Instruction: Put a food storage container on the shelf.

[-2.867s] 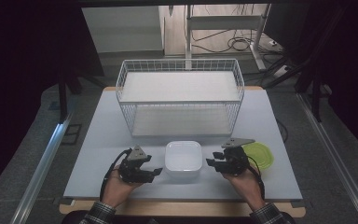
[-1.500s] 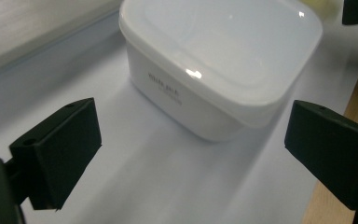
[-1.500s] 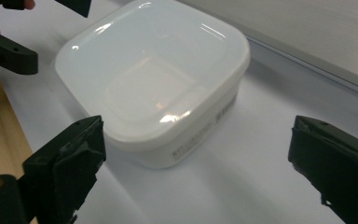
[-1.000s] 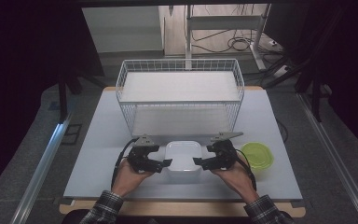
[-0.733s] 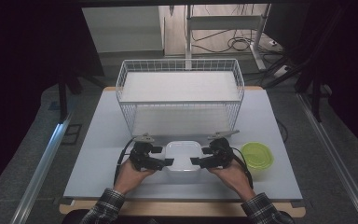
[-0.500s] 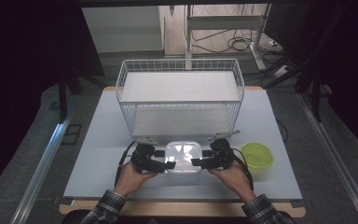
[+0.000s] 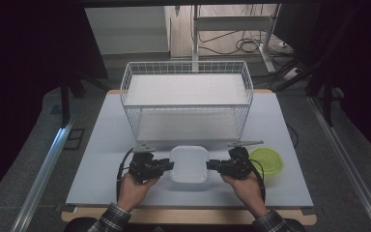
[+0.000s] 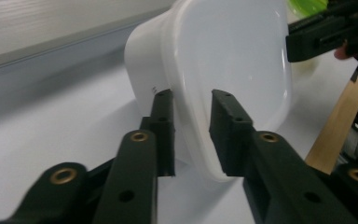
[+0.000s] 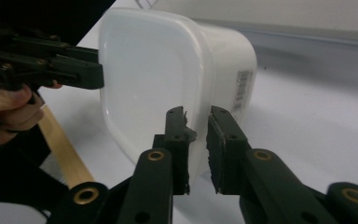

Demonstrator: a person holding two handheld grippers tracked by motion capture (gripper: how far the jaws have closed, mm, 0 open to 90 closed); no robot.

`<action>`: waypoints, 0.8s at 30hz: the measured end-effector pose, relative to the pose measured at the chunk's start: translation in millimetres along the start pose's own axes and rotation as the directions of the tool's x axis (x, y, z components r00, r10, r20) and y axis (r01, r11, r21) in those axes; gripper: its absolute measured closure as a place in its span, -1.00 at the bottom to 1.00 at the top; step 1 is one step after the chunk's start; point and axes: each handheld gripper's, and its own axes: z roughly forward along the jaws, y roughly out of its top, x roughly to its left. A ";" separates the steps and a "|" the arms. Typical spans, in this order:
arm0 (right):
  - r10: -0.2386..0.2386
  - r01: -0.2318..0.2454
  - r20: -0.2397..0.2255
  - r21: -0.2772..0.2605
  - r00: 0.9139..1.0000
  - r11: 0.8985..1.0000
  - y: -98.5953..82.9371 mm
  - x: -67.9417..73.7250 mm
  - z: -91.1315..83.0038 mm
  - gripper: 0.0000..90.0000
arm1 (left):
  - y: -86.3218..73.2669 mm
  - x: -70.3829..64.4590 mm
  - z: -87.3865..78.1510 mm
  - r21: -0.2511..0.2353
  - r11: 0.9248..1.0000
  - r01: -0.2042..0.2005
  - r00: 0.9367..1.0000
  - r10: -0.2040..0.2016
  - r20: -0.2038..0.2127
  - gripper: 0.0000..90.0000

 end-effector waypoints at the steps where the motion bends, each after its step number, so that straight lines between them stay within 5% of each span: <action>1: -0.014 0.015 0.014 -0.005 1.000 1.000 -0.7 1.8 0.1 0.76 | -0.7 0.6 -0.3 -0.007 1.000 0.013 1.000 -0.013 0.001 0.70; 5: -0.073 0.074 0.067 -0.020 0.995 0.997 -1.9 9.4 2.1 0.75 | -2.1 0.9 -0.7 -0.013 1.000 0.018 1.000 -0.019 -0.012 0.74; 15: -0.125 0.138 0.165 -0.068 0.978 0.988 -2.2 17.1 2.2 0.71 | -0.2 -7.3 -2.5 -0.025 1.000 -0.018 0.999 0.017 -0.027 0.77; 24: -0.166 0.188 0.159 -0.136 0.973 0.973 8.1 24.0 -9.1 0.72 | 12.6 -10.1 -10.9 -0.055 0.998 -0.040 0.999 0.038 -0.035 0.77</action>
